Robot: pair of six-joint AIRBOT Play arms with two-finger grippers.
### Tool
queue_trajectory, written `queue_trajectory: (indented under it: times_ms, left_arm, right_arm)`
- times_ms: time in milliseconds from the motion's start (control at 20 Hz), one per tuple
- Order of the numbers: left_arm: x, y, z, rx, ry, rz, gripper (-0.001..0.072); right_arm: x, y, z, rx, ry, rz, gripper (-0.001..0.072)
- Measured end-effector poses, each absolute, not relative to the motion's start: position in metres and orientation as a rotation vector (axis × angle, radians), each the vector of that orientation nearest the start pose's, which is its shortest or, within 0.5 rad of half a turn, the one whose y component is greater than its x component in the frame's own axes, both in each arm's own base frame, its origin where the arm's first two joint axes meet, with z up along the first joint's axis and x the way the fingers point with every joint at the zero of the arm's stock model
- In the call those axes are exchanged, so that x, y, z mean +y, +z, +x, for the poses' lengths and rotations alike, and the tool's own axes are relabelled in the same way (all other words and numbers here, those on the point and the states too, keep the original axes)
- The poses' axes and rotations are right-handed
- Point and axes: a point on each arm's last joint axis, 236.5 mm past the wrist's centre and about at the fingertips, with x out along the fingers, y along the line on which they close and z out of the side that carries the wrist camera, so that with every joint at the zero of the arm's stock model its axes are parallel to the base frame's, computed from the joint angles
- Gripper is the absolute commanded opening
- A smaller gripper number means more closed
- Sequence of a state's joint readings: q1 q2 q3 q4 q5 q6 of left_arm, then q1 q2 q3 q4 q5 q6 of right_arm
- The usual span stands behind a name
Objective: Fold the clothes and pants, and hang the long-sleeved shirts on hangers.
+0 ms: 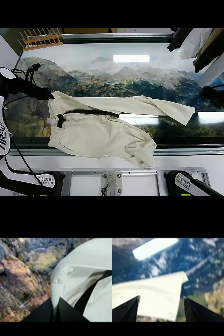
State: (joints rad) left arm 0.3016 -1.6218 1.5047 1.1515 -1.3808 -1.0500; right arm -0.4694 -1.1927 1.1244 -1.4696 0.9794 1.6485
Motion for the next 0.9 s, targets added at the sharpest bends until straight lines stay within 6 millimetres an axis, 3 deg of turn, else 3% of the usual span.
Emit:
queue_trajectory:
  times_ms: [150,300,550,800,900]
  left_arm:
    - [0.035,-0.005,0.430,1.322,-0.385,-0.152,0.0020]
    - [0.034,-0.005,0.430,1.325,-0.388,-0.153,0.0020]
    - [0.034,-0.005,0.429,1.326,-0.388,-0.153,0.0020]
    - [0.034,-0.005,0.430,1.324,-0.388,-0.151,0.0020]
    - [0.034,-0.005,0.430,1.323,-0.389,-0.151,0.0020]
  right_arm:
    - [-0.152,-0.004,0.332,1.153,-0.418,0.564,0.0588]
    - [-0.126,-0.047,0.314,1.182,-0.445,0.815,0.0587]
    - [-0.102,-0.086,0.319,1.082,-0.520,1.091,0.0586]
    - [-0.091,-0.104,0.331,1.045,-0.539,1.135,0.0578]
    - [-0.092,-0.106,0.339,1.017,-0.543,1.125,0.0339]
